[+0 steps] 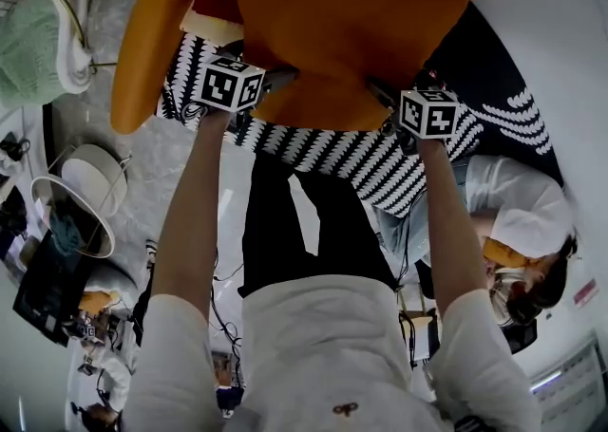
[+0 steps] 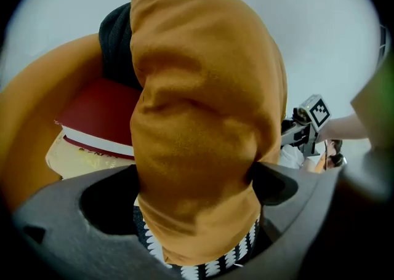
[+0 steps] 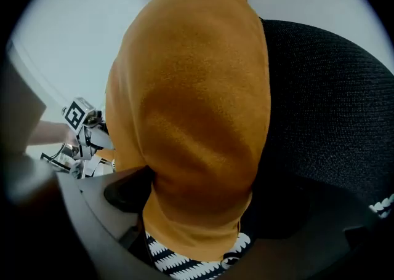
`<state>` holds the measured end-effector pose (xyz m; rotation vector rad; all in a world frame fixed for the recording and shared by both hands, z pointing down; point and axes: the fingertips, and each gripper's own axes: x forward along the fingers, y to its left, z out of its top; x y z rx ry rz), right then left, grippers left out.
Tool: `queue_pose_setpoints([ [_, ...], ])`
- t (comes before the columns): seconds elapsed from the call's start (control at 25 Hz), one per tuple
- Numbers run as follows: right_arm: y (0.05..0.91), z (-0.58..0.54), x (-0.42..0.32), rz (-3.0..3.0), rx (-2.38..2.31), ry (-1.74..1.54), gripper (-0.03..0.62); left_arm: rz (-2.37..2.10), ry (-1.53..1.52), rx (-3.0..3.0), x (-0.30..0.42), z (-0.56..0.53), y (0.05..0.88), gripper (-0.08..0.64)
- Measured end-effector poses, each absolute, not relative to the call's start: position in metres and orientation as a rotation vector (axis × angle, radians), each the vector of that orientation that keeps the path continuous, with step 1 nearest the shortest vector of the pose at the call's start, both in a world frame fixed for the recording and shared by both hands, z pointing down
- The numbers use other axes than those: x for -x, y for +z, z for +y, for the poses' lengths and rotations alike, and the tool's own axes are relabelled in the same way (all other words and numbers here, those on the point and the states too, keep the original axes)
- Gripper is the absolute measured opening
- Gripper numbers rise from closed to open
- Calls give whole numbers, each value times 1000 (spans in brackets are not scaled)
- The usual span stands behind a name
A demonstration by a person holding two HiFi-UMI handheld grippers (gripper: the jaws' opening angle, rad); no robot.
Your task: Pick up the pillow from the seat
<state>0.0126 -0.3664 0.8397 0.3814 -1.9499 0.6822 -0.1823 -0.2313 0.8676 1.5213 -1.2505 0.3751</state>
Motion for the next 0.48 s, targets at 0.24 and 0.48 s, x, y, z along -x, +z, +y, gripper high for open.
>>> queue_pose_setpoints([
  [0.24,834,-367,-5,-1939,-314,689,455,-1243,377,-1536,182,-235,860,506],
  [0.48,820,-358,-3,-1920,-327,664,330,-1254,416,-1515,177,-232,848,400],
])
